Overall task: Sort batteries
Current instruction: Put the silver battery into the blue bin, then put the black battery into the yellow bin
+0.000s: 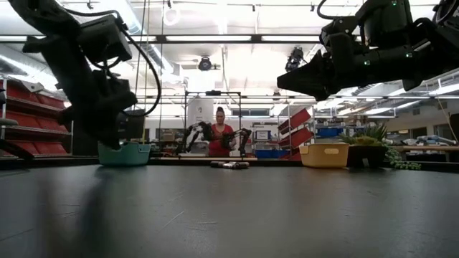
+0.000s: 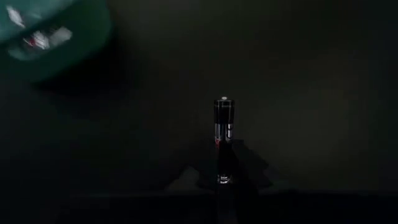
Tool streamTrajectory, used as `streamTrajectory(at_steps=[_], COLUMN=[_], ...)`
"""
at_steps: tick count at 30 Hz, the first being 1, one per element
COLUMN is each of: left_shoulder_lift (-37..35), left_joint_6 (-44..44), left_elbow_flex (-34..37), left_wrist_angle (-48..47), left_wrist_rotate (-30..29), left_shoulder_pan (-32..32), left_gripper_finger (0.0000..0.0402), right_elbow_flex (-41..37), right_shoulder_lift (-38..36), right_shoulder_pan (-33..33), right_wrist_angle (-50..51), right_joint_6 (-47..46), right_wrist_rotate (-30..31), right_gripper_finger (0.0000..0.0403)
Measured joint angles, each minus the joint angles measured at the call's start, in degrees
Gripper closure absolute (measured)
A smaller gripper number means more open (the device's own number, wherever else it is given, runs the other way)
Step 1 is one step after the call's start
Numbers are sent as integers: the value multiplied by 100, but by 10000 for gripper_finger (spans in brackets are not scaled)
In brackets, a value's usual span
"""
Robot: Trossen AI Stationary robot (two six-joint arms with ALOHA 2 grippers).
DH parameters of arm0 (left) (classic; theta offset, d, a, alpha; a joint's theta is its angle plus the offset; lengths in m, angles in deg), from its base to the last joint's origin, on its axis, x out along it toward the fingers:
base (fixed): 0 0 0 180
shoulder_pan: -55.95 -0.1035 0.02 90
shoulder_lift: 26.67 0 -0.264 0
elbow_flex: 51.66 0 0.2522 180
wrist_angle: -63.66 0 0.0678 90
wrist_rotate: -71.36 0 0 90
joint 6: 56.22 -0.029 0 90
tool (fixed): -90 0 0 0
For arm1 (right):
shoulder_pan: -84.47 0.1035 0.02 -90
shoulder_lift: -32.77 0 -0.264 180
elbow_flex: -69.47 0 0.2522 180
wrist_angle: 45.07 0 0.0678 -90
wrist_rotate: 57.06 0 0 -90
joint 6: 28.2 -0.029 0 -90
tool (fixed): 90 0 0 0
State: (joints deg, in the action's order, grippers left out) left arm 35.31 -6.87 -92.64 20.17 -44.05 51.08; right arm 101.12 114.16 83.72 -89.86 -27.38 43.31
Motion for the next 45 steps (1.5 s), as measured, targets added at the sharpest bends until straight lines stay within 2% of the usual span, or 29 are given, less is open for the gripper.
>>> streamTrajectory(at_steps=[11,17,22,27,36,40,45], left_shoulder_lift=[-562,-558,-531,-528,-354,-343,-343], left_joint_6=[-1611,-2195,-2487,-2512,-2571,-2715,-3210], left_elbow_flex=[-710,-785,-785,-785,-789,-789,-785], left_wrist_angle=[-172,-202,-150,-38,201,353,1150], left_wrist_rotate=[240,340,464,471,471,485,1193], left_shoulder_pan=[-1879,-2827,-3359,-3563,-3564,-3541,-3124], left_gripper_finger=[383,382,379,363,270,261,262], right_elbow_flex=[0,0,0,0,0,0,-2], right_shoulder_lift=[0,0,0,0,0,0,-1], right_shoulder_pan=[-1,-2,-2,-12,-13,-13,-13], right_wrist_angle=[32,37,44,44,46,69,194], right_joint_6=[2,19,31,39,42,42,129], right_wrist_rotate=[0,0,0,0,0,0,66], right_gripper_finger=[254,254,254,254,254,254,254])
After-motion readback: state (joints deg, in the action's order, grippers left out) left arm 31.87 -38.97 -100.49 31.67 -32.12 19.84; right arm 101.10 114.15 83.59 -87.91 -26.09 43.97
